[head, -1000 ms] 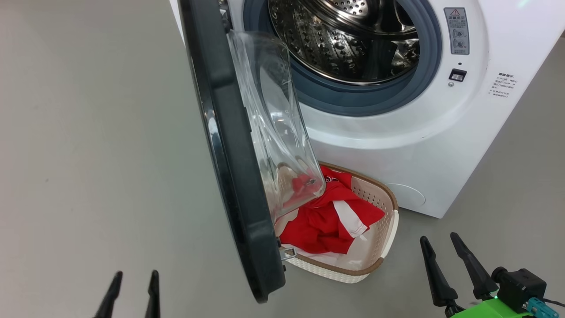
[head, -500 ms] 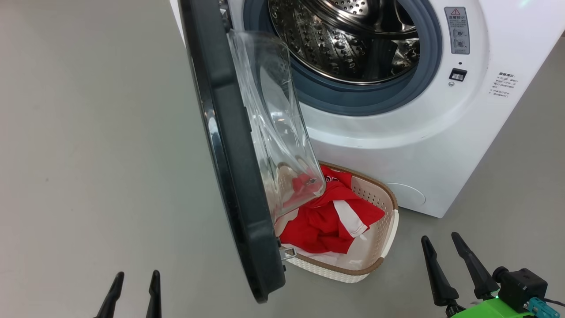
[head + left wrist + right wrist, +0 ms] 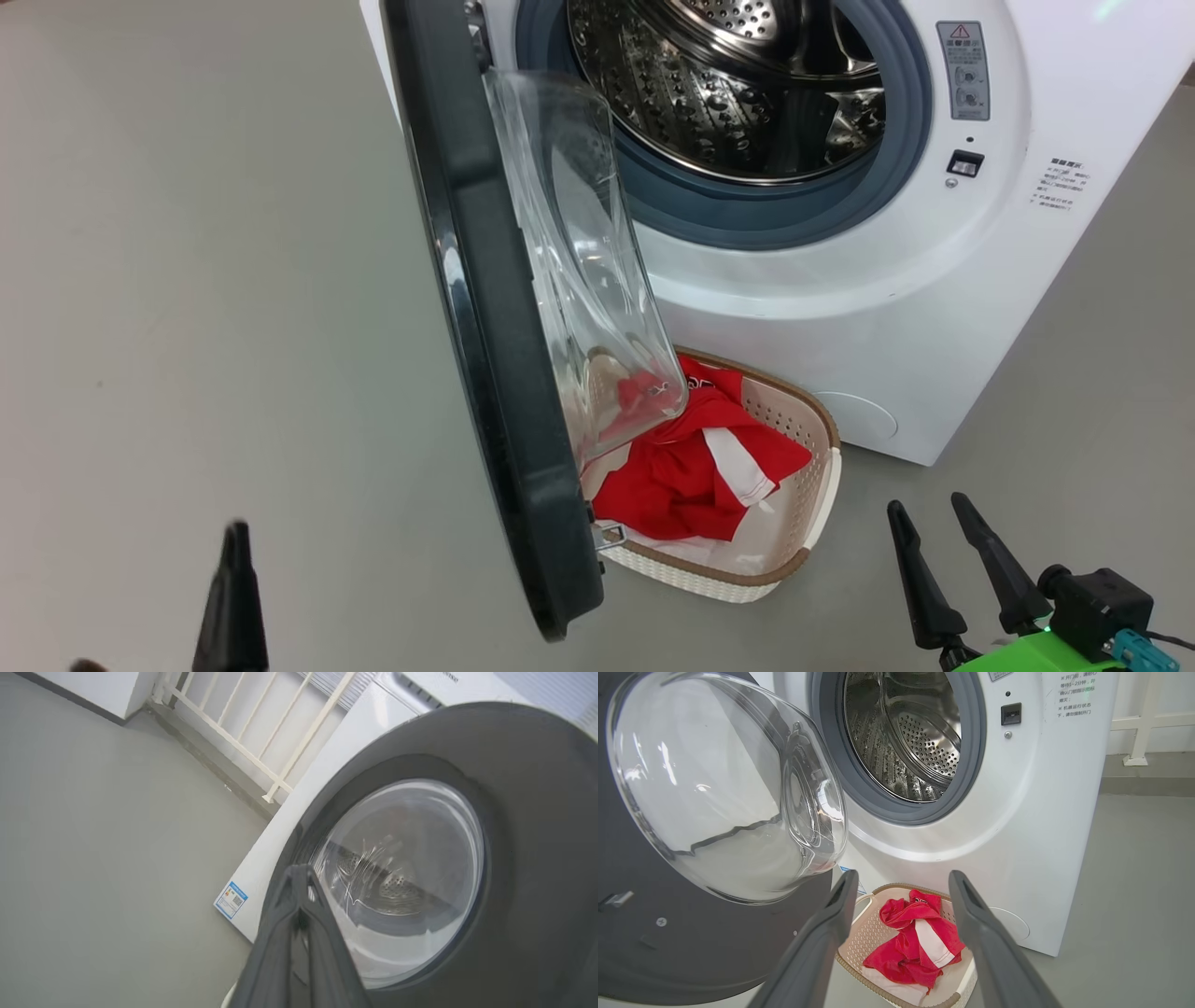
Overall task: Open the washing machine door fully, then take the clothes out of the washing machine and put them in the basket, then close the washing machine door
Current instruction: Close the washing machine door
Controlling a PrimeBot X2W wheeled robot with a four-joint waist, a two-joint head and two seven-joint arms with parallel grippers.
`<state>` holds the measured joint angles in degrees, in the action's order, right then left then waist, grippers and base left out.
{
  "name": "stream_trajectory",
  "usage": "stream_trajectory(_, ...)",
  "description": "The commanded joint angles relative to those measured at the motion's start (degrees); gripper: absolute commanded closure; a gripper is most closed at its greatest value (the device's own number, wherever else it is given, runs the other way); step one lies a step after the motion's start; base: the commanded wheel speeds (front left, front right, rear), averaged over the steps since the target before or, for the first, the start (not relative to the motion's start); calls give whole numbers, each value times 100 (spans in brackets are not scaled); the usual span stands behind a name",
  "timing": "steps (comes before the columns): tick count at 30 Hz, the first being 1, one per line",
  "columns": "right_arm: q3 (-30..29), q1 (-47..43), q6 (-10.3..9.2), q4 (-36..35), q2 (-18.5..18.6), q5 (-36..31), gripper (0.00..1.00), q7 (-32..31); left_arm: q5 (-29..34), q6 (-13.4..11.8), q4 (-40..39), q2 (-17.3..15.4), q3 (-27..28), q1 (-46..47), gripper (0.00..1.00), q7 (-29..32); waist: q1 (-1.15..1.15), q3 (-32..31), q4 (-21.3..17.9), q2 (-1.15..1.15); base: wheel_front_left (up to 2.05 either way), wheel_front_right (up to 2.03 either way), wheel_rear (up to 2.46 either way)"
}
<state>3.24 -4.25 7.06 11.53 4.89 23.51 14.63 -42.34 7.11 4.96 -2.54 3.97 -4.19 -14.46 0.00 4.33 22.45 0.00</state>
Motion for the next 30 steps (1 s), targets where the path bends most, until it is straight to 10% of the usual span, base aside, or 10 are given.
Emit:
stream_trajectory(1, 174, 176, 43, -109, 40, -80, 0, 37, -764, 34, -274, -34, 88, 258, 100, -53, 0, -13, -15, 0, 0, 0, 0)
stream_trajectory(11, 202, 195, 43, -98, 11, -74, 0, 37, -4782, 36, -1120, -528, -865, 301, 100, 741, 0, 13, -94, 0, 0, 0, 0)
stream_trajectory(19, 194, 235, 43, -112, 6, -74, 0, 37, -5205, 37, -1347, -952, -1042, 323, 100, 2291, 0, 72, -182, 0, 0, 0, 0)
stream_trajectory(30, 153, 340, 43, -135, 8, -82, 0, 37, -4873, 37, -1246, -807, -1149, 546, 100, 2965, 0, 236, -413, 0, 0, 0, 0)
